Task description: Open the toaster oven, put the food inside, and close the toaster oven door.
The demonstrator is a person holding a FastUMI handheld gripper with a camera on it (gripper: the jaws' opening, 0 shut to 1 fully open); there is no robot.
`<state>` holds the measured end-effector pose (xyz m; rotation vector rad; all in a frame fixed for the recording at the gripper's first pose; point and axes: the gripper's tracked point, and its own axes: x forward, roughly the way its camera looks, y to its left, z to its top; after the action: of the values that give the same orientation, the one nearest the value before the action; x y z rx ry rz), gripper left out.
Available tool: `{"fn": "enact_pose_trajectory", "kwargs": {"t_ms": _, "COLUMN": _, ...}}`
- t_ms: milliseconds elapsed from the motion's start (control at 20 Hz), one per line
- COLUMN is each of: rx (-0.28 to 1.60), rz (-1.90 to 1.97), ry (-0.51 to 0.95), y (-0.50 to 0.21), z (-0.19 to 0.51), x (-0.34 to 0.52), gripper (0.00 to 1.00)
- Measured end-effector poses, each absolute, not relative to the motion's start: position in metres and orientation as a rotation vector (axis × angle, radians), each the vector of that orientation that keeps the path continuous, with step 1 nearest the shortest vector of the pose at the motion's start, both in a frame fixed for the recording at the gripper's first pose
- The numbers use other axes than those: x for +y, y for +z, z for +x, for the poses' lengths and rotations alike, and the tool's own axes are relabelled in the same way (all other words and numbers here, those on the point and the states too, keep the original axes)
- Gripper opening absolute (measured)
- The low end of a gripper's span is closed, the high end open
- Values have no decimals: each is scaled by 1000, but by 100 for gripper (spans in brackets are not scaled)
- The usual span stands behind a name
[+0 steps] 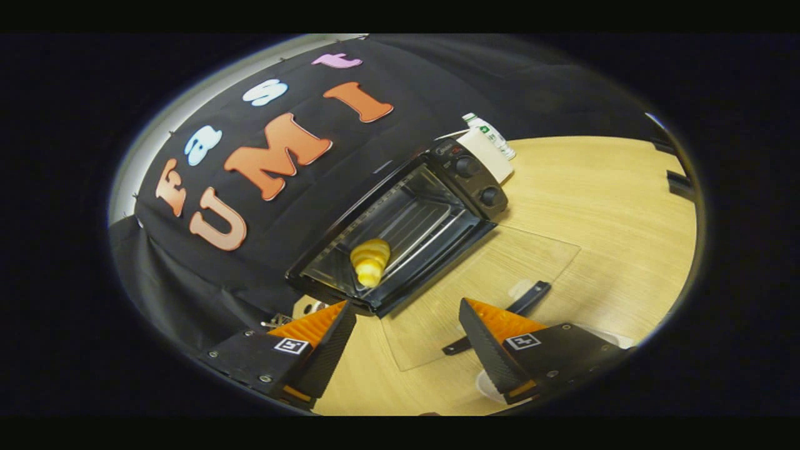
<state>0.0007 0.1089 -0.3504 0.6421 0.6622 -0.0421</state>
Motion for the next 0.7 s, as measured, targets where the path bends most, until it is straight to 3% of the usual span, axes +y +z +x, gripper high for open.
{"fn": "enact_pose_trajectory", "kwargs": {"t_ms": 700, "rx": 902, "rz": -15, "ry": 13, "y": -402, "z": -57, "x": 59, "gripper": 99}}
